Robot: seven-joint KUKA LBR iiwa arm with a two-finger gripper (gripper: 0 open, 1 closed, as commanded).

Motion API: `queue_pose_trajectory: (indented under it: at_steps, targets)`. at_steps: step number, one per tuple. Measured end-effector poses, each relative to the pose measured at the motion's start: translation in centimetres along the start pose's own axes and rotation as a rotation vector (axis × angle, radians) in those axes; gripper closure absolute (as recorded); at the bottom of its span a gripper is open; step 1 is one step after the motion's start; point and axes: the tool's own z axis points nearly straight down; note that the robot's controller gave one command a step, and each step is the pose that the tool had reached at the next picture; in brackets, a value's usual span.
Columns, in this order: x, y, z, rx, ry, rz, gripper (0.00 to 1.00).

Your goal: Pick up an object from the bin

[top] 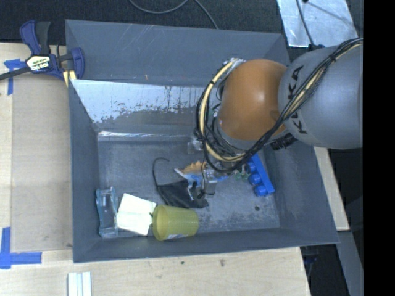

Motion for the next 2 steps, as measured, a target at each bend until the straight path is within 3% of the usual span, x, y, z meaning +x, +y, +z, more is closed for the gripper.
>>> queue_pose_trajectory:
  at_steps: [1, 2]
  targets:
    - [1.6, -1.55, 7.18, 0.0, -0.003, -0.212, 1.0]
    - [1.6, -1.55, 7.19, 0.0, -0.003, -0.212, 1.0]
